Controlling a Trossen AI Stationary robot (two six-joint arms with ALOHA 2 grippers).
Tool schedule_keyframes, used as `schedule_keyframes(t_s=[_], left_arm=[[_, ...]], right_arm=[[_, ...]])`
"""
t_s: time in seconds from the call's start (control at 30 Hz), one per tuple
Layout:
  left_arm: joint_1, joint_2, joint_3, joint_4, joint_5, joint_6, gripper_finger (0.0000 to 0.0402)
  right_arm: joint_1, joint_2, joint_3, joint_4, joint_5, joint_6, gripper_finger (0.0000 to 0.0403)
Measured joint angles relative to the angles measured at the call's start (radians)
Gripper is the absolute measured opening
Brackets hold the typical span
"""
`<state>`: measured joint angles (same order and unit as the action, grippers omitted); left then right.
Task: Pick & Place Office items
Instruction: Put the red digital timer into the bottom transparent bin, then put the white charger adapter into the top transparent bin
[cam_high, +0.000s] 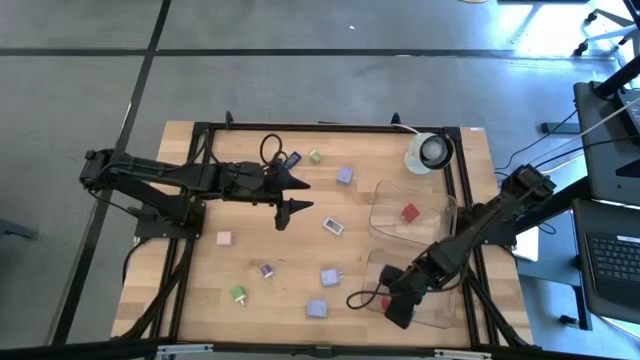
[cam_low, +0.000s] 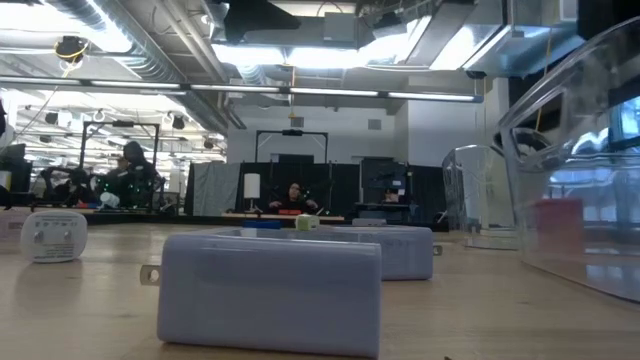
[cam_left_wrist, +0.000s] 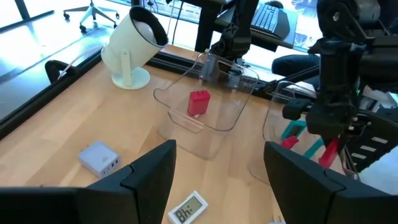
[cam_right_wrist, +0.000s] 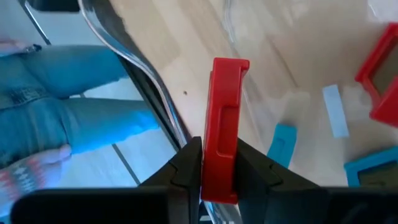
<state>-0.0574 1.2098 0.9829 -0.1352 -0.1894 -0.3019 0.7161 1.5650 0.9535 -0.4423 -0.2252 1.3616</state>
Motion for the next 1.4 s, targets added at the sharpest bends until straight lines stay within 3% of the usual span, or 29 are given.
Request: schedule_keyframes(t_s=[0.33,1.03,1.17,1.4], left_arm=[[0.000,0.000,0.000,0.001,0.000,-0.008,0.0239],[-0.001,0.000,0.000,-0.017,-0.002,-0.028,0.0239],[-0.002,0.000,0.000,-0.143,0.006,-0.027,0.0239],[-0.034,0.000,-0.001,-0.562,0.027,-0.143,0.0239]], right_arm=[[0.037,0.000,0.000,0.004,0.005,0.022,0.0074],[0.034,-0.048,0.000,0.008,0.033,0.101,0.0167],[0.034,-0.113,0.000,0.008,0.106,0.119,0.0164],[0.034,-0.230,0.000,0.009,0.322,0.115,0.0160]])
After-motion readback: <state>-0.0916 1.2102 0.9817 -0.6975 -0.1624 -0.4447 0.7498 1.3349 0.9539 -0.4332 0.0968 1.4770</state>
